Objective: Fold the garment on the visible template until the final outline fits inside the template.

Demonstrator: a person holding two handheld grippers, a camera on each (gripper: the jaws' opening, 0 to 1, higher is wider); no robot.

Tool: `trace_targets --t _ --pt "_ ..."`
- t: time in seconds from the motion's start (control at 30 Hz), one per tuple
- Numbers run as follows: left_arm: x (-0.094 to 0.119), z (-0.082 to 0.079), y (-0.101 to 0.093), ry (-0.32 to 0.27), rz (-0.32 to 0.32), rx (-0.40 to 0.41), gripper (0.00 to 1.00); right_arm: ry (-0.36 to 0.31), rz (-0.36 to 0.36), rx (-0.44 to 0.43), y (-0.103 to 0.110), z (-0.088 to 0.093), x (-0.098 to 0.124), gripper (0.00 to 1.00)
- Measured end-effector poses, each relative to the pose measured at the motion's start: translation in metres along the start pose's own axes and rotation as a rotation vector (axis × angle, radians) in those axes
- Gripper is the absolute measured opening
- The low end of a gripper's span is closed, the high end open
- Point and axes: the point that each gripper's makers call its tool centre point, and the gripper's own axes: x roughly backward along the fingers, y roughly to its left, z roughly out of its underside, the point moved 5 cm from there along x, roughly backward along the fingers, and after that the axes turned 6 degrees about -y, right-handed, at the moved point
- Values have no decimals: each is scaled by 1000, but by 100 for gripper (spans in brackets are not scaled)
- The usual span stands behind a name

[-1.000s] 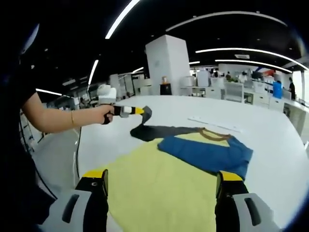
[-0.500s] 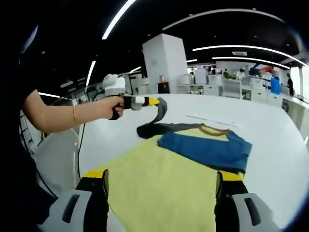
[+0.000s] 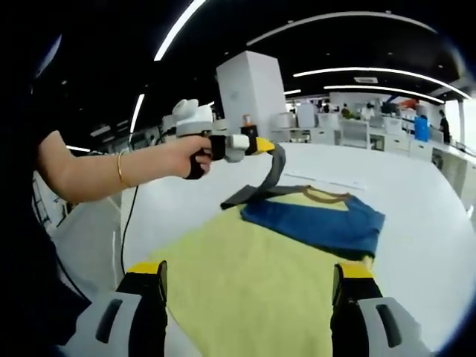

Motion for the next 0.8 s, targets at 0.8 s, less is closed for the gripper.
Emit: trace_targets --t 0.8 --pt "-53 51 -96 99 212 1 0 19 38 -31 -16 12 16 91"
